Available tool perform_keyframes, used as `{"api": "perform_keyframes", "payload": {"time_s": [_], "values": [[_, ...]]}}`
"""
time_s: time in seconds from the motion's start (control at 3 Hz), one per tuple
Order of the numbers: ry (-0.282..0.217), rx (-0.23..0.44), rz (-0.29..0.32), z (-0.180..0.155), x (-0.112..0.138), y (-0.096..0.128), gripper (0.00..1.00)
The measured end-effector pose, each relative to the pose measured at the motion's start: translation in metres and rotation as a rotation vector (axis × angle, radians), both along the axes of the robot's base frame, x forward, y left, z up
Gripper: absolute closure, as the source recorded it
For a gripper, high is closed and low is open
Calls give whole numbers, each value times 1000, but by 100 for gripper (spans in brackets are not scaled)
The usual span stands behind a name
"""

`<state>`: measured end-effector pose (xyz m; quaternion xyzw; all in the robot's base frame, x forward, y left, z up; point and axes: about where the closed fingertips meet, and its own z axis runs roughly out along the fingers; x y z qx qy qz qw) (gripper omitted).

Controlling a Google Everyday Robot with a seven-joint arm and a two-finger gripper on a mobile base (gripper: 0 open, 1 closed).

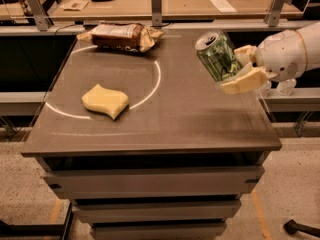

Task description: Place green can upright

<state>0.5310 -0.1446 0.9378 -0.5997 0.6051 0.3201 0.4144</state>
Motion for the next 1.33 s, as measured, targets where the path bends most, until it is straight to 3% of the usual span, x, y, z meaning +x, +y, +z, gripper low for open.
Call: {"api": "perform_keyframes", "payload": {"time_s": [0.33,0.67,1.33], "values": [[6,150,22,-9,4,13,100],[13,235,30,-31,17,30,100],[42,249,33,-85,24,52,100]]}}
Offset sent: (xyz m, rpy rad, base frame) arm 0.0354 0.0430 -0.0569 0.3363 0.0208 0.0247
